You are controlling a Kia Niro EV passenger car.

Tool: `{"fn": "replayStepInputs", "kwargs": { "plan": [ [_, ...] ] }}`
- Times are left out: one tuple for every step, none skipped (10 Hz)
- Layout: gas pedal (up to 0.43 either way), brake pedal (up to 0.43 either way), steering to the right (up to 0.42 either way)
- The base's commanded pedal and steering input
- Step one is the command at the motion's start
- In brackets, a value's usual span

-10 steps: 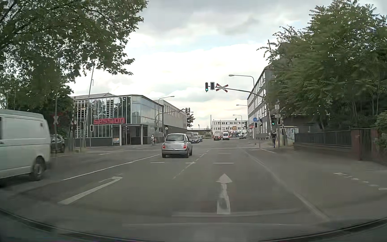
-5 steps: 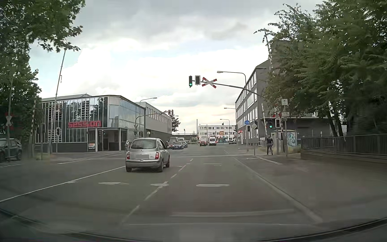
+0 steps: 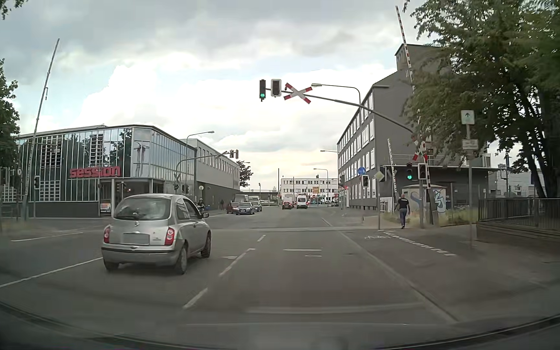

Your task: Follow the waypoints while adhering to traffic rules and regulations

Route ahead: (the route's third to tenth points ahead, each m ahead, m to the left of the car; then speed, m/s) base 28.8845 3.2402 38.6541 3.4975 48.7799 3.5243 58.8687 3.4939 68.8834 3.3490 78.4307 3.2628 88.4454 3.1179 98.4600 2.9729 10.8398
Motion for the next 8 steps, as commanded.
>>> {"fn": "replayStepInputs", "kwargs": {
  "plan": [
    [0.000,0.018,0.002],
    [0.000,0.018,0.002],
    [0.000,0.018,0.000],
    [0.000,0.018,0.000],
    [0.000,0.018,0.000],
    [0.000,0.018,0.000],
    [0.000,0.018,-0.001],
    [0.000,0.018,-0.001]
  ]
}}
